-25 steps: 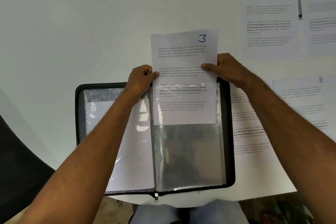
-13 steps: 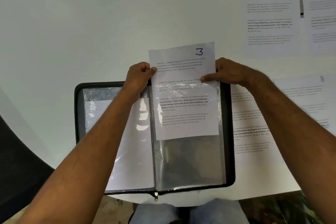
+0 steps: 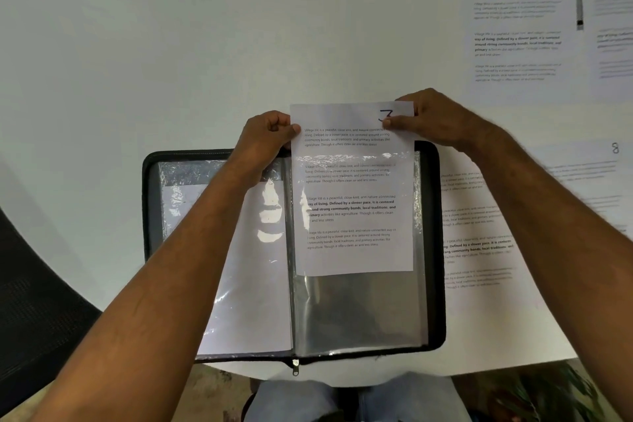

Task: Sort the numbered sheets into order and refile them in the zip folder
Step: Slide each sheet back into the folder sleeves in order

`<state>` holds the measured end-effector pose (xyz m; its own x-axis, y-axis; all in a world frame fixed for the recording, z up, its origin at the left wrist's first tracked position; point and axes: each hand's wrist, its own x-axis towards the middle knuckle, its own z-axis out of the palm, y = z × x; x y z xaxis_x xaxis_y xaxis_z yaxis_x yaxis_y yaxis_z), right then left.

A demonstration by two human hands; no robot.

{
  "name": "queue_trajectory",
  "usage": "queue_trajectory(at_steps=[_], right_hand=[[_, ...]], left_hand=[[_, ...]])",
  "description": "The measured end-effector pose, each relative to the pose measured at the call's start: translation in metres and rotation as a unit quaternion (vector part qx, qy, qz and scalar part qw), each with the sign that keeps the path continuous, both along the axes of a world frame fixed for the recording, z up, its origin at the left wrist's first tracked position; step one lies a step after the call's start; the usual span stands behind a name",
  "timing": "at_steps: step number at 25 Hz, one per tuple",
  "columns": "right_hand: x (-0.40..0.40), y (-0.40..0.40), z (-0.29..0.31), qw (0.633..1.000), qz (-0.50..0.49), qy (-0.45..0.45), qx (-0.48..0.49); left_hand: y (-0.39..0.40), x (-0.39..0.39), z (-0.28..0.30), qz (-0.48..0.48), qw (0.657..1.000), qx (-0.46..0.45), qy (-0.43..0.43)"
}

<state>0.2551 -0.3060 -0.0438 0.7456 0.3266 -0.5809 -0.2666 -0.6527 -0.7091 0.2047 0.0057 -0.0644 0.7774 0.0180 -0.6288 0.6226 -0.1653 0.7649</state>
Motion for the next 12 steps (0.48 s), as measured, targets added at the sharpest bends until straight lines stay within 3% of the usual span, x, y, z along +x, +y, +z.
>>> queue_trajectory(at_steps=[3,6,8,12], right_hand=[[0.003,0.002,0.003,0.999,0.038,0.017,-0.012],[0.008,0.003,0.004,0.990,0.108,0.015,-0.084],[0.012,0.006,0.005,0.984,0.140,0.007,-0.110],[0.011,0.024,0.006,0.988,0.128,-0.052,-0.069]], left_hand=[[-0.002,0.000,-0.003,0.016,1.000,0.001,-0.011],[-0.001,0.000,-0.005,0.003,1.000,0.023,-0.021],[0.000,-0.002,-0.005,-0.024,0.999,0.042,-0.024],[0.000,-0.003,-0.003,-0.132,0.983,0.125,-0.026]])
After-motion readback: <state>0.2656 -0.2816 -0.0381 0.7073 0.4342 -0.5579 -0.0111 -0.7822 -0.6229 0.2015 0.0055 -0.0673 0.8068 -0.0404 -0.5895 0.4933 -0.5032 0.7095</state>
